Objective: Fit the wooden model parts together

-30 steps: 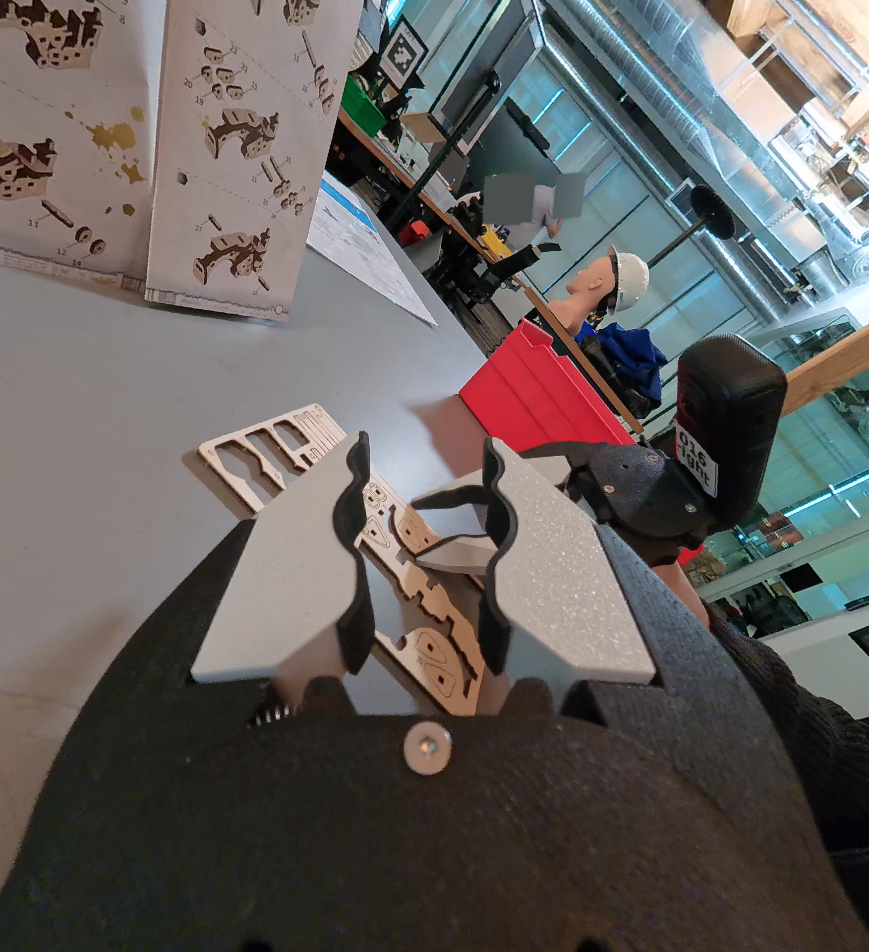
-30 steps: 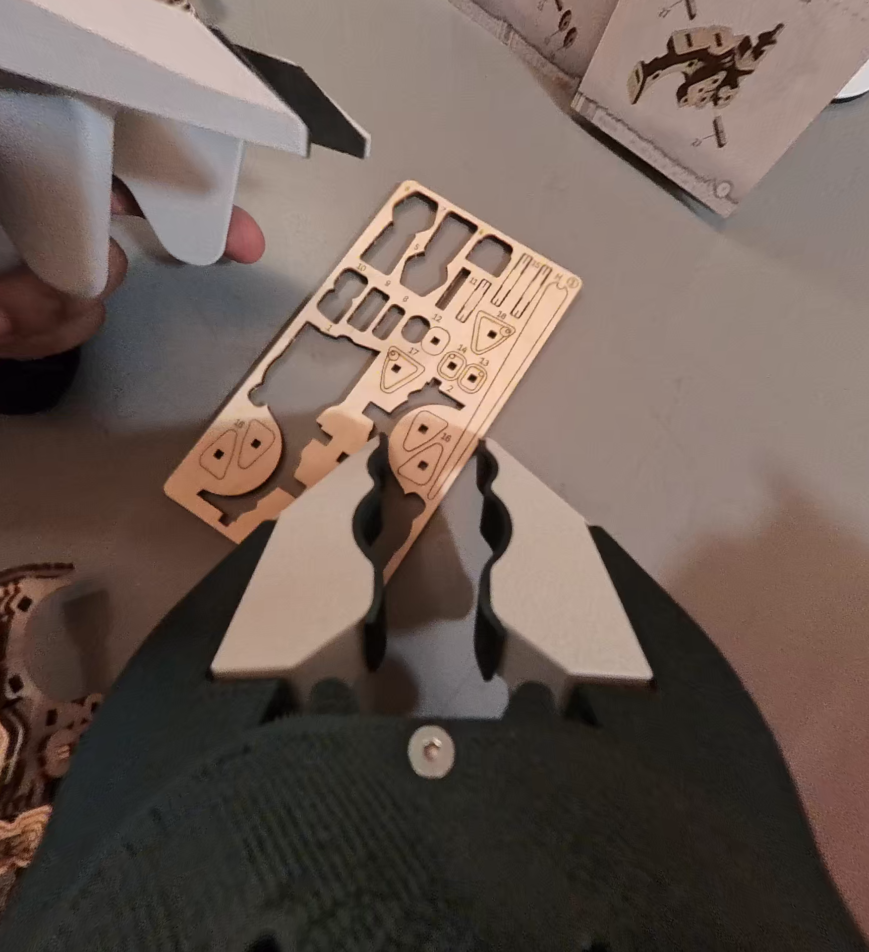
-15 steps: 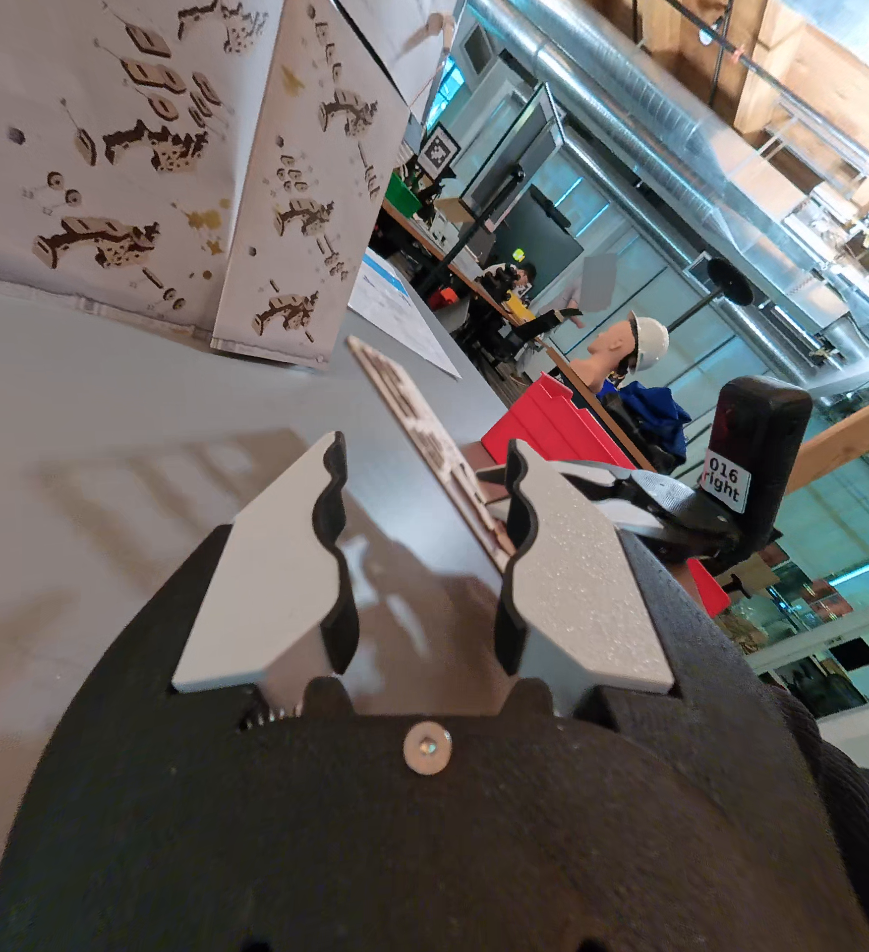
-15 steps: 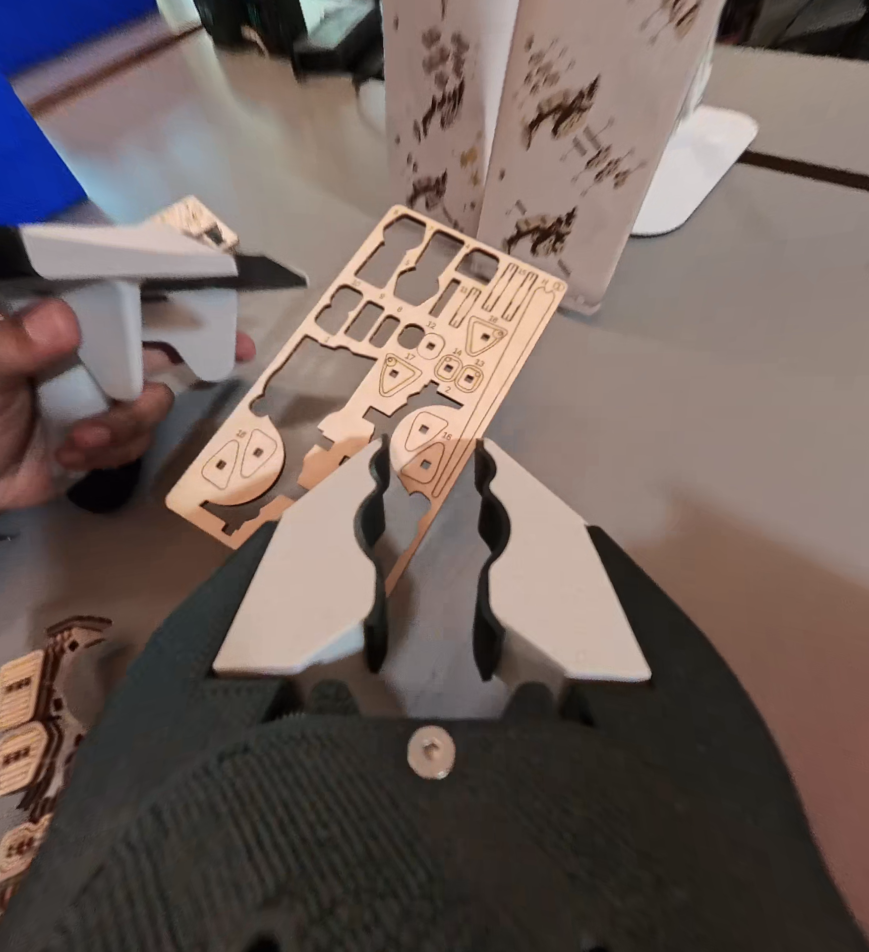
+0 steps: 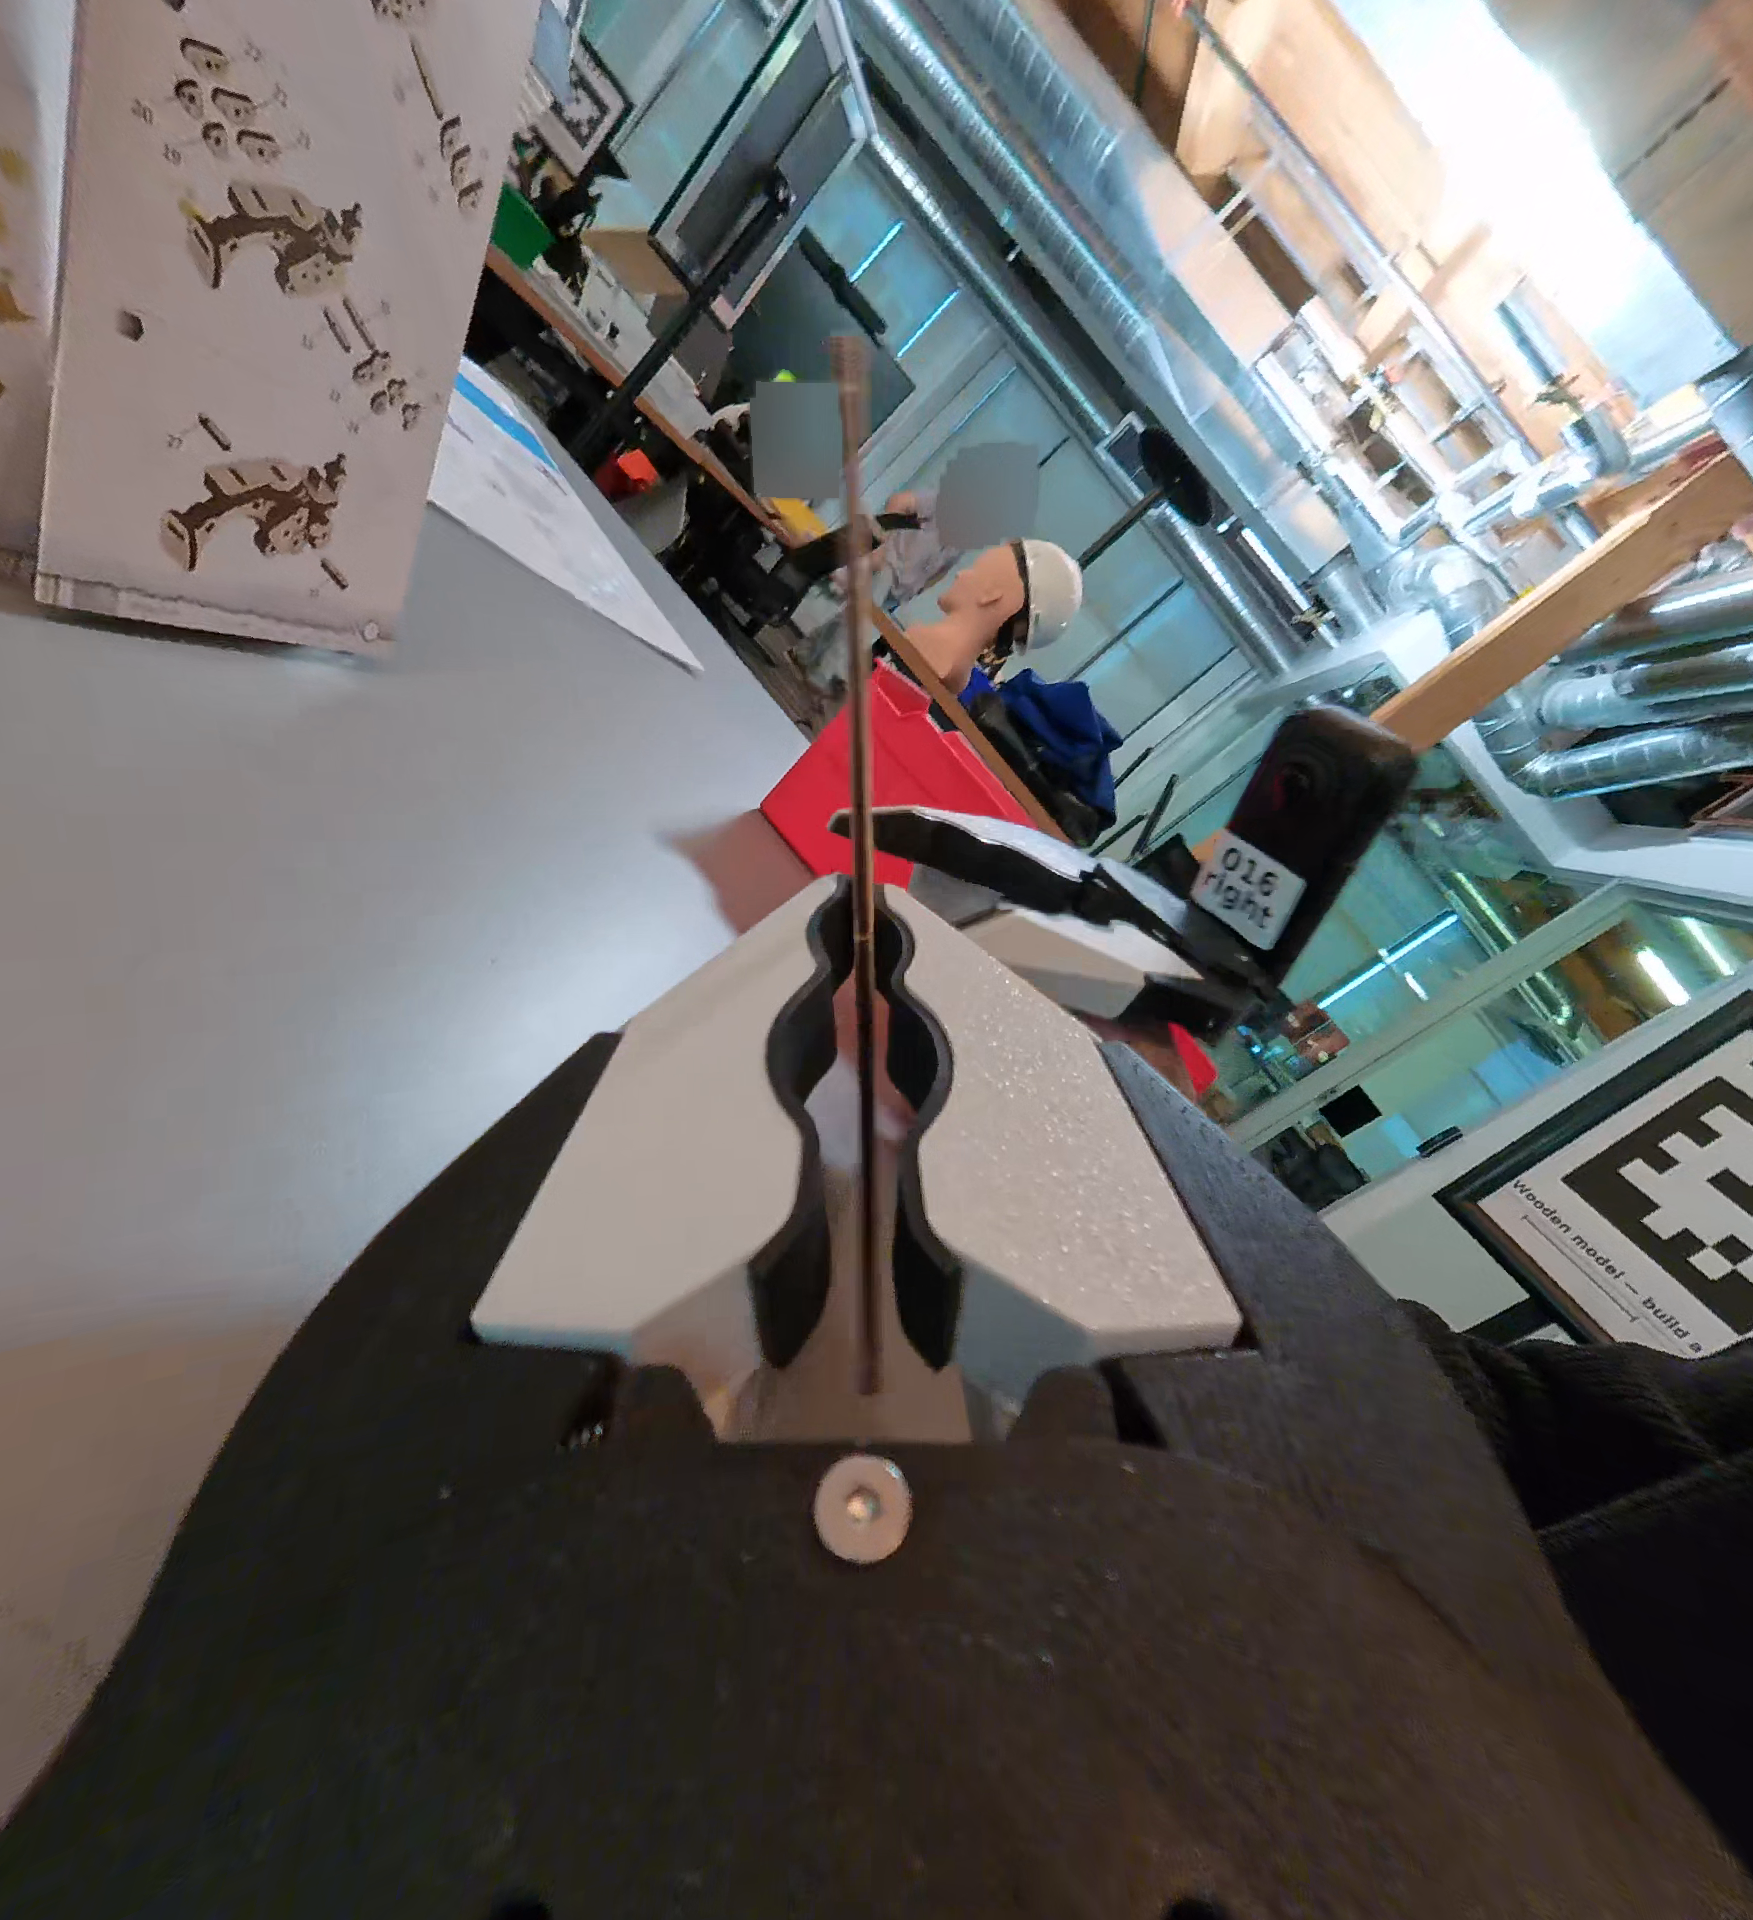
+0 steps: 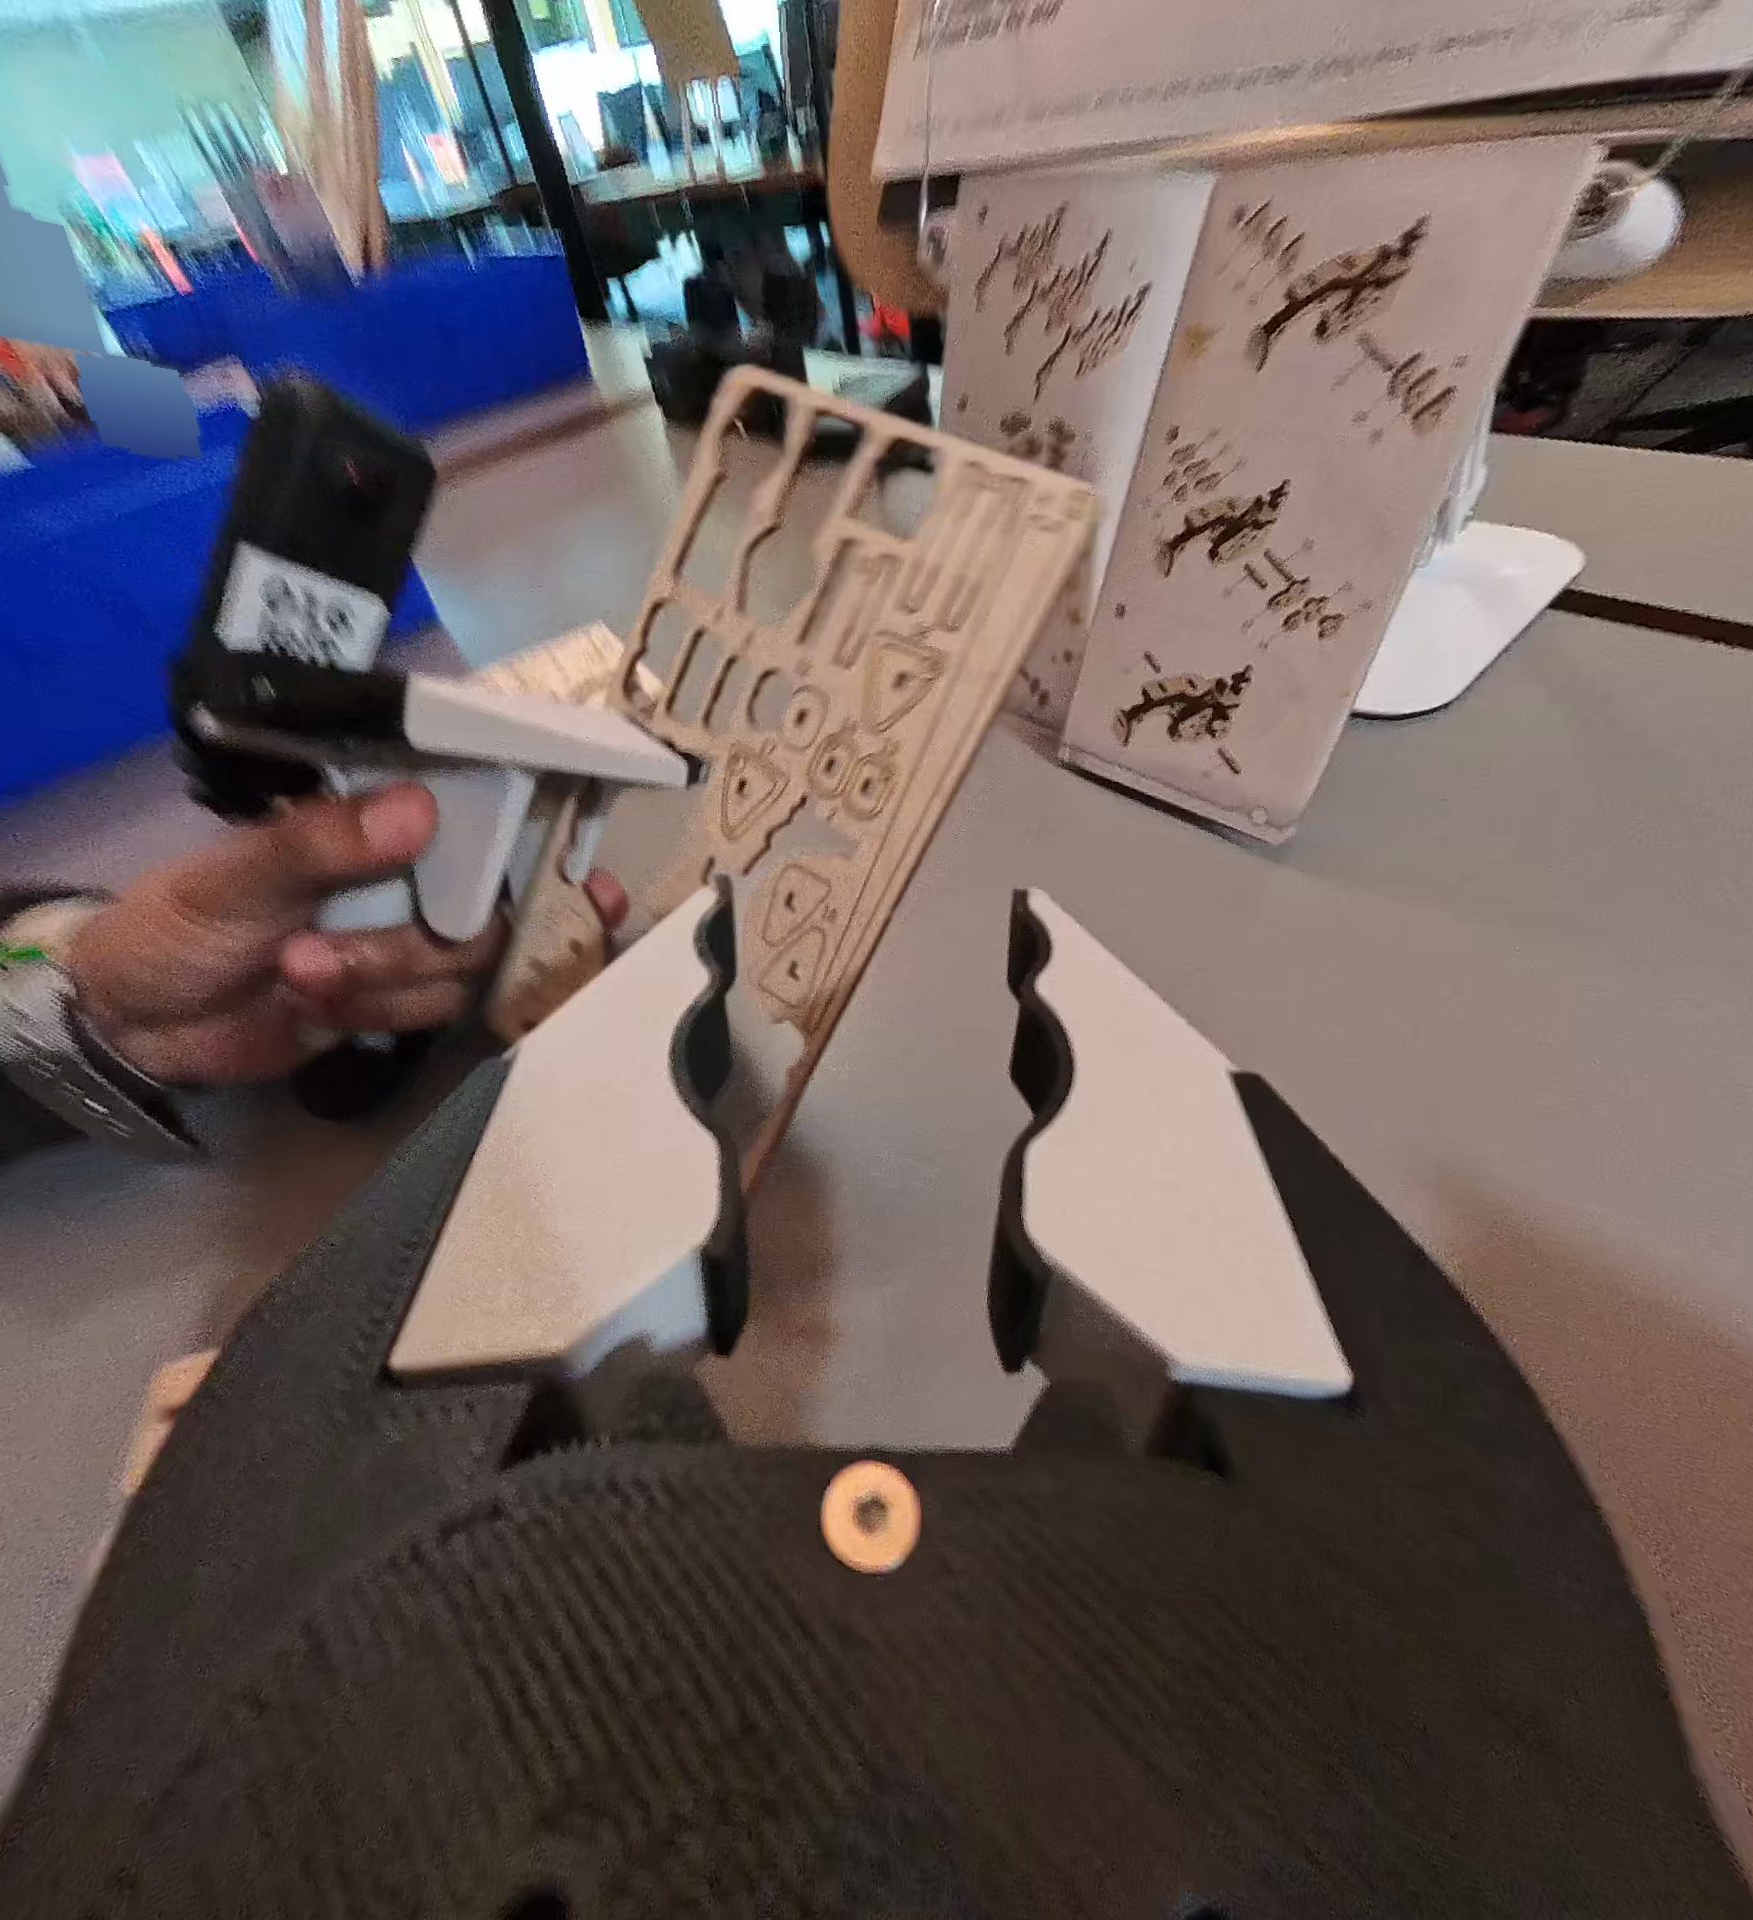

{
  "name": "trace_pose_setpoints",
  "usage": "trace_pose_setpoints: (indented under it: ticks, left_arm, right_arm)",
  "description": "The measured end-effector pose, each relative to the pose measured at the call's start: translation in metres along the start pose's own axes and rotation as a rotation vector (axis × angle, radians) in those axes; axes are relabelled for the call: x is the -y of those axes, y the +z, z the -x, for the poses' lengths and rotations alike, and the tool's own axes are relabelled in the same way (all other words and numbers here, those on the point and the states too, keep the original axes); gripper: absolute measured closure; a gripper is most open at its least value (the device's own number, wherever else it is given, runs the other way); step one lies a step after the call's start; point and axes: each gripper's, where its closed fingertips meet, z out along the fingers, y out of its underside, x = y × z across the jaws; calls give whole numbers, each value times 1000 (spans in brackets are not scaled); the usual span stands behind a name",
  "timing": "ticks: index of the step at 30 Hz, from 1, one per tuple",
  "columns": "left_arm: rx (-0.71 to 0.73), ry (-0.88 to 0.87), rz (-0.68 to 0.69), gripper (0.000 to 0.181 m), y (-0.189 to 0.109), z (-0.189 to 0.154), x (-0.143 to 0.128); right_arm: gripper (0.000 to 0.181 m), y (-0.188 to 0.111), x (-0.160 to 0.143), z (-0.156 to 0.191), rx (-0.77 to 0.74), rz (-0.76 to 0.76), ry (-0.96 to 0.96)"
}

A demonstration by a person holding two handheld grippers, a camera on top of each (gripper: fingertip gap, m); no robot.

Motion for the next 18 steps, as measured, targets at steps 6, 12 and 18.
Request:
trace_pose_setpoints:
  ticks: [6, 12, 18]
  left_arm:
    - [-150, -37, 22, 181, -1, -17, -2]
    - [-199, -27, 79, 181, 2, -24, -10]
    - [-262, -50, 134, 148, 1, -32, -16]
  right_arm:
    - [147, -16, 26, 11, 338, -194, 394]
    - [179, -19, 26, 21, 451, -194, 481]
    - [180, -16, 22, 35, 523, -147, 491]
